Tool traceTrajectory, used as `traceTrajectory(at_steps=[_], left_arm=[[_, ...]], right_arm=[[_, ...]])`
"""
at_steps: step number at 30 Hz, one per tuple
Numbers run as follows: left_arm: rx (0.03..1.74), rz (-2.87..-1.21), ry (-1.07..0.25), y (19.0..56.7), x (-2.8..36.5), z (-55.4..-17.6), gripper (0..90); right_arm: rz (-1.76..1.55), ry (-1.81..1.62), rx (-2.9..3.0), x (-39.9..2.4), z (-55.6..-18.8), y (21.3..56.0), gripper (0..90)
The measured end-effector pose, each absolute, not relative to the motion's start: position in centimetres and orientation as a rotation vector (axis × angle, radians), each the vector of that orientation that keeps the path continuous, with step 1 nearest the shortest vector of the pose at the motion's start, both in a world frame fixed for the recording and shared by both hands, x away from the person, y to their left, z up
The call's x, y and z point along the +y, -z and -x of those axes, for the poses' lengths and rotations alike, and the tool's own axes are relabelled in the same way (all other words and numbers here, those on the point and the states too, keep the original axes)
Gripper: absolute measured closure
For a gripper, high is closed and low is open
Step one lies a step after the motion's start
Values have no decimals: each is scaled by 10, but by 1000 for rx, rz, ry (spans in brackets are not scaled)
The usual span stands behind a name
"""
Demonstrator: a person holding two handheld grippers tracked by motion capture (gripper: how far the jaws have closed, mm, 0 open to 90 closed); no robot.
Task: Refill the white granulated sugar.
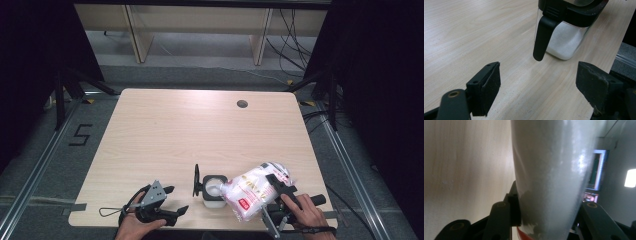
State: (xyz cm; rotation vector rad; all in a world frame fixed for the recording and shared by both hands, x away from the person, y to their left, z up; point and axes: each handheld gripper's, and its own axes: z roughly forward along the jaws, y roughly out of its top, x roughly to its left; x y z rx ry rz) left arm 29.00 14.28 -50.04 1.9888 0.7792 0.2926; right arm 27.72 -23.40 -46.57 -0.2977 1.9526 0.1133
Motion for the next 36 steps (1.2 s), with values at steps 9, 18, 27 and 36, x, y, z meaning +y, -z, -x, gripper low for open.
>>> traceTrajectory(at_steps=[9, 18, 27, 36], left_arm=[[781, -1976, -291, 500, 143, -290, 195], [778, -1985, -294, 499, 143, -290, 195], [753, -2008, -312, 499, 145, -292, 195], [749, -2005, -317, 499, 145, -292, 195]], right_arm=[[126, -382, 2060, -252, -286, 472, 619], [-13, -655, 2164, -267, -293, 478, 627], [-178, -885, 2229, -273, -302, 485, 634], [-342, -1063, 2206, -290, -315, 487, 636]])
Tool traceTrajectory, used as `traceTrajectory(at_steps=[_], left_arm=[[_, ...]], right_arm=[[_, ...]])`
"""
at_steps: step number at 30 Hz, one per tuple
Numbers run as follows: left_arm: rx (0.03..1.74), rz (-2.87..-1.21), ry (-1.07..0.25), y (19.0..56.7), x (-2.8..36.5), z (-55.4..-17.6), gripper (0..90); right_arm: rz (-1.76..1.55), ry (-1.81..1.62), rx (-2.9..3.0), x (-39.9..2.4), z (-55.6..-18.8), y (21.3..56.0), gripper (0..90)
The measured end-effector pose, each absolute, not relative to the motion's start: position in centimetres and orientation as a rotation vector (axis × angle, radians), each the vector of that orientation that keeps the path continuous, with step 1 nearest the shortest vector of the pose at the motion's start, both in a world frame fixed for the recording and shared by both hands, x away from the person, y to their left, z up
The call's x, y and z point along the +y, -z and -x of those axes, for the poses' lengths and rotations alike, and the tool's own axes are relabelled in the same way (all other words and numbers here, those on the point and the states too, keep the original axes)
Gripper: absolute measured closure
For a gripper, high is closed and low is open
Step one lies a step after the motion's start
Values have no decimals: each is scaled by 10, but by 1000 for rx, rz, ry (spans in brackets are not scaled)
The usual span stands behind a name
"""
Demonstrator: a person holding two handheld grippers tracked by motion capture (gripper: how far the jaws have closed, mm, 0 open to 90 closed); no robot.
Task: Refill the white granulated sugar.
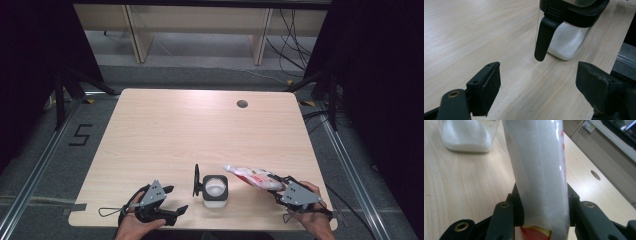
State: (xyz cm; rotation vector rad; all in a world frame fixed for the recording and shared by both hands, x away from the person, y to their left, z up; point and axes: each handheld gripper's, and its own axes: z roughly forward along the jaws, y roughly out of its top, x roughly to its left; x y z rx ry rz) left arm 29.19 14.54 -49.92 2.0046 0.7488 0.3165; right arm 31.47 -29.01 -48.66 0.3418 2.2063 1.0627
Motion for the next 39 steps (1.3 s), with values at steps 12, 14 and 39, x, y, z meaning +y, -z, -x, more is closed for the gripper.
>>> traceTrajectory(at_steps=[12, 14, 39], left_arm=[[761, -1995, -316, 499, 145, -291, 195], [749, -2012, -325, 498, 147, -292, 195], [779, -1998, -311, 499, 146, -291, 195]], right_arm=[[-604, -1302, 2150, -314, -327, 493, 637], [-630, -1315, 2143, -317, -327, 494, 637], [-851, -1360, 2128, -334, -324, 497, 630]])
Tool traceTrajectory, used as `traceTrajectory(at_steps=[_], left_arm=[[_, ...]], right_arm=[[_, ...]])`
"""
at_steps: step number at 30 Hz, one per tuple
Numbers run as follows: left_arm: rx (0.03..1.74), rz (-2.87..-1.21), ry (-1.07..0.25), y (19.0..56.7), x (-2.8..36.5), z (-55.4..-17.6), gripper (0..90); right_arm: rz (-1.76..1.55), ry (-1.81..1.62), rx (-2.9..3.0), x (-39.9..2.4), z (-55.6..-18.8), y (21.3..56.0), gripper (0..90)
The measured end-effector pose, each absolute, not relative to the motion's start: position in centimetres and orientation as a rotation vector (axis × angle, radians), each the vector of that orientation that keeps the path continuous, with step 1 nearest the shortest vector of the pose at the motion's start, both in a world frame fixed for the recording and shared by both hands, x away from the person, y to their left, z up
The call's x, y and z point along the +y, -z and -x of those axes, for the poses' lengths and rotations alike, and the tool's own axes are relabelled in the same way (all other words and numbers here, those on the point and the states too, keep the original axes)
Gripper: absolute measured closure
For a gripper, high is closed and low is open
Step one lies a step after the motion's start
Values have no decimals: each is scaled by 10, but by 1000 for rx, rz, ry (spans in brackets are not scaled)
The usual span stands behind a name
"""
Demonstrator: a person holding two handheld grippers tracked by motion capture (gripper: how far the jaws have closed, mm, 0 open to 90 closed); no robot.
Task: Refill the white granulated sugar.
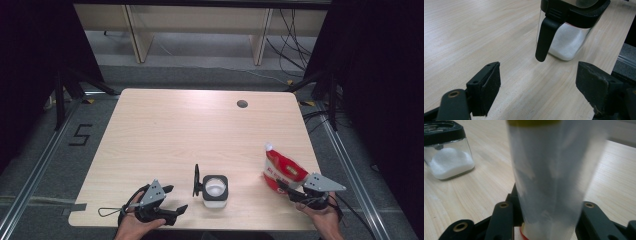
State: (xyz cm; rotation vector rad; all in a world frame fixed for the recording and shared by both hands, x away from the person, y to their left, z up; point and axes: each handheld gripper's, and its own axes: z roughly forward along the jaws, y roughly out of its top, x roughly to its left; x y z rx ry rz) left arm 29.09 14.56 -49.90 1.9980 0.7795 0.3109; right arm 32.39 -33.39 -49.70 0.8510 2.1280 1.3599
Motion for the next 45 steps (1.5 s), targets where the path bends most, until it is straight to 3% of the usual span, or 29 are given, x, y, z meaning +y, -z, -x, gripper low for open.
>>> traceTrajectory(at_steps=[9, 21, 28, 45], left_arm=[[785, -1994, -314, 499, 145, -291, 195], [791, -1989, -314, 499, 145, -291, 195], [769, -2001, -324, 498, 147, -292, 195], [785, -1990, -313, 498, 147, -292, 195]], right_arm=[[-893, -1379, 2101, -338, -323, 496, 593], [-1069, -1408, 2030, -338, -312, 489, 355], [-1139, -1342, 1973, -340, -293, 480, 282], [-1304, -1218, 1995, -332, -258, 484, 262]])
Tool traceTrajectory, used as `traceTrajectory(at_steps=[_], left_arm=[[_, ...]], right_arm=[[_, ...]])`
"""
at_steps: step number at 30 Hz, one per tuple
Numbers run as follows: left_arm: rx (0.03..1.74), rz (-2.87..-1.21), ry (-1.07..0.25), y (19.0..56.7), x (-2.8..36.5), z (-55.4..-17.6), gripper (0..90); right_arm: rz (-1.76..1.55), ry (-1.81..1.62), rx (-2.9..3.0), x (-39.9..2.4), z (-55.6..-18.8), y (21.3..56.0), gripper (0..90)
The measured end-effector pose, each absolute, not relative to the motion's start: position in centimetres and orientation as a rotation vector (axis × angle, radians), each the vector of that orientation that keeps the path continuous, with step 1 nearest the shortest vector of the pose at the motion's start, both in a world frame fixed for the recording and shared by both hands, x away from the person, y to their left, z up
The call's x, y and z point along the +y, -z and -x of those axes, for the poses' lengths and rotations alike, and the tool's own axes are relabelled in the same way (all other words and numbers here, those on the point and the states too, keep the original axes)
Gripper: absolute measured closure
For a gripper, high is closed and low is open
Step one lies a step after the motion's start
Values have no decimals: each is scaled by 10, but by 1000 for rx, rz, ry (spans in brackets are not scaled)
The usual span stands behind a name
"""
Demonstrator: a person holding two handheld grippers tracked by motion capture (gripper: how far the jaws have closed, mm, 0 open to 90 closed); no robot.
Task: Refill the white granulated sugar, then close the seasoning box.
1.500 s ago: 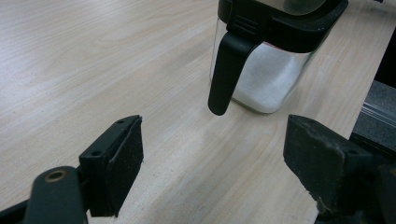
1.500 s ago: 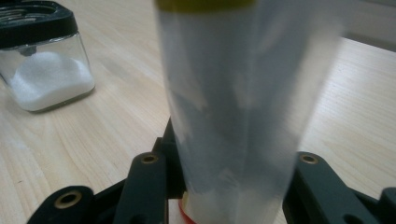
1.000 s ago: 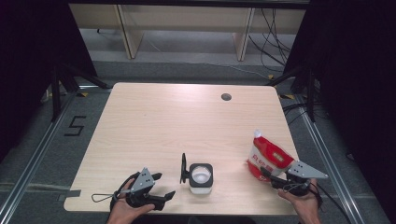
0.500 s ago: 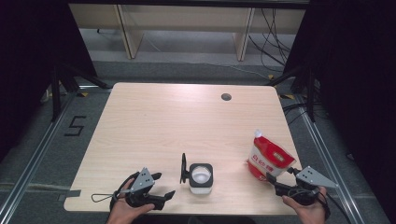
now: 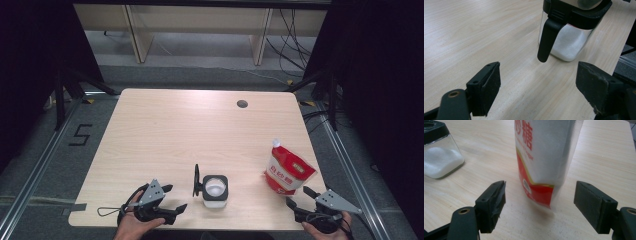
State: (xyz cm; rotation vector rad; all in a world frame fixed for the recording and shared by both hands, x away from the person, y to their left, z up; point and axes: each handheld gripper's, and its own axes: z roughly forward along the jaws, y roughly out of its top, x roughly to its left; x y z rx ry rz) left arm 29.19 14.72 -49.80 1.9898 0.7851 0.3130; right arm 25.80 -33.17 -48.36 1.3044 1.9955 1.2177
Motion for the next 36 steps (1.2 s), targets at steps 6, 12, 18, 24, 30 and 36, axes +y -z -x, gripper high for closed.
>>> traceTrajectory(at_steps=[6, 12, 18, 24, 30, 36], left_arm=[[777, -1985, -316, 496, 148, -294, 194], [779, -1969, -311, 491, 151, -297, 193], [802, -1949, -301, 488, 150, -301, 193], [778, -1957, -304, 486, 150, -304, 195], [808, -1944, -301, 479, 149, -304, 201], [785, -1943, -301, 472, 147, -304, 239]], right_arm=[[-1244, -1188, 2014, -335, -256, 486, 242], [-1262, -1186, 2046, -330, -249, 487, 228], [-1247, -1179, 2065, -328, -245, 489, 225], [-1318, -1188, 2065, -323, -239, 488, 225], [-1223, -1169, 2094, -322, -242, 489, 229], [-1222, -1175, 2097, -319, -240, 488, 230]])
